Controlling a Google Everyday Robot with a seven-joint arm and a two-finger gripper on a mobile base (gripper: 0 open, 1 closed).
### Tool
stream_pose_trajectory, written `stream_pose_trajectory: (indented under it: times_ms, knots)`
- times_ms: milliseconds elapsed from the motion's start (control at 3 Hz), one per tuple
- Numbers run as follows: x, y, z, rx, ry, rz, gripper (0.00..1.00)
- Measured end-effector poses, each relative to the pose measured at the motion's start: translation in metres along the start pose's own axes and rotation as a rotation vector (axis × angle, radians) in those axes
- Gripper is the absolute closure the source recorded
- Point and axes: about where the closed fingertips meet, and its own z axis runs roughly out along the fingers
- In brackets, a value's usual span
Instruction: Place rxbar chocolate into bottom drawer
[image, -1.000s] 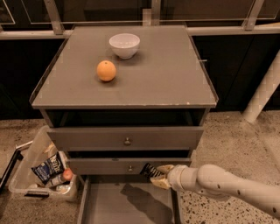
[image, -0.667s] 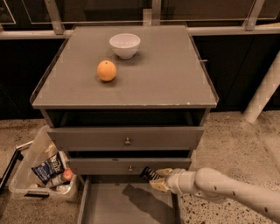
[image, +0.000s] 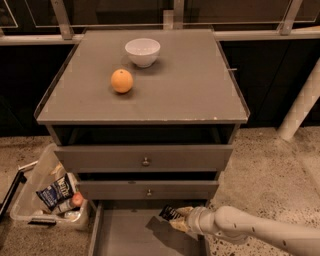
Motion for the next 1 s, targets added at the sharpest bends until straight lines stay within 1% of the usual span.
stream_pose_trajectory:
  times_ms: [333,667,1000]
  knots:
    - [0.036,-0.001,0.021,0.021,0.04,0.015,1.0]
    - [0.069,-0.006,0.042,0.033,0.055,0.013,1.0]
    - [0.095,-0.003,0.067,0.008,0.093,-0.016,1.0]
